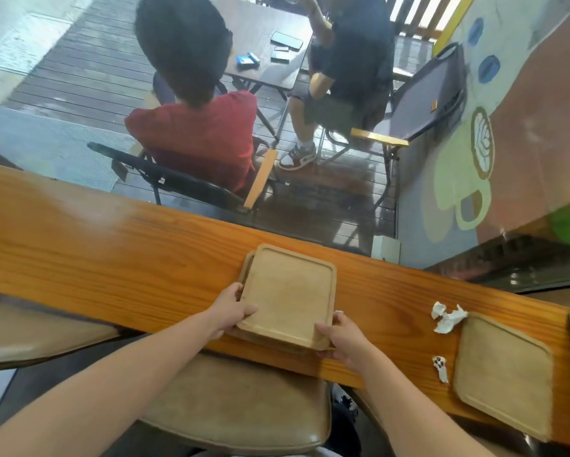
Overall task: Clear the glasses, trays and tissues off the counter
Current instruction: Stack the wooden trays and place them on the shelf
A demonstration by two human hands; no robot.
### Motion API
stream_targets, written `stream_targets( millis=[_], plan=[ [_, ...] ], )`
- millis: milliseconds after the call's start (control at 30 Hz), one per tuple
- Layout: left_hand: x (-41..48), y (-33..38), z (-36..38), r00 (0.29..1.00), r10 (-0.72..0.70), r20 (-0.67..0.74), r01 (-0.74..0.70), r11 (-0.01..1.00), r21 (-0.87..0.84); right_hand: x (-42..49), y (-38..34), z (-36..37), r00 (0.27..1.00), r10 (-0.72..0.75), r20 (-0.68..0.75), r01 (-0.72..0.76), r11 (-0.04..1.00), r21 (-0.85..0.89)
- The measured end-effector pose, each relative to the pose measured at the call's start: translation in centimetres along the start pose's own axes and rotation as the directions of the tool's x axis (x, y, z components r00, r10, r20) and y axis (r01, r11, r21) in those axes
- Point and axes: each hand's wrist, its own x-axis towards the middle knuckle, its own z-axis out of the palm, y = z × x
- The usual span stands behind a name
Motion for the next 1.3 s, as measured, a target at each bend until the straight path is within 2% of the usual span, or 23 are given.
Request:
stream_targets(
  millis=[267,400,500,633,800,967,1200,1300],
  plan=[
    [1.4,-1.4,-1.2,1.000,-0.016,-0.011,0.017,0.997,0.079,-0.7,-0.4,1.5,0.999,0.003,-0.041,-0.005,0.999,-0.049],
    [1.7,-2.4,-1.7,0.992,-0.014,-0.128,0.038,0.981,0.189,-0.9,-0.6,2.1,0.999,-0.013,-0.048,0.010,0.997,-0.074],
    [1.5,-3.0,-2.0,0.964,0.049,-0.262,0.035,0.951,0.307,-0.9,-0.7,2.6,0.993,-0.034,-0.110,0.010,0.977,-0.211],
    [1.2,-2.8,-1.9,0.935,0.148,-0.323,0.001,0.908,0.419,-1.1,-1.0,3.6,0.981,-0.074,-0.178,0.004,0.930,-0.367],
    [0.9,-2.3,-1.2,0.915,0.206,-0.348,0.006,0.853,0.522,-1.8,-1.2,4.7,0.963,-0.121,-0.239,-0.014,0.869,-0.494],
    [0.7,-2.9,-1.1,0.913,0.242,-0.327,-0.025,0.836,0.548,-2.4,-0.7,5.7,0.952,-0.165,-0.259,0.001,0.847,-0.532],
    [0.8,-3.5,-1.3,0.902,0.269,-0.338,-0.047,0.838,0.543,-3.0,-0.5,5.6,0.965,-0.138,-0.223,0.001,0.852,-0.523],
    [0.5,-3.1,-1.0,0.894,0.283,-0.347,-0.029,0.809,0.586,-3.3,-0.5,5.1,0.975,-0.129,-0.179,0.011,0.839,-0.544]
  ],
)
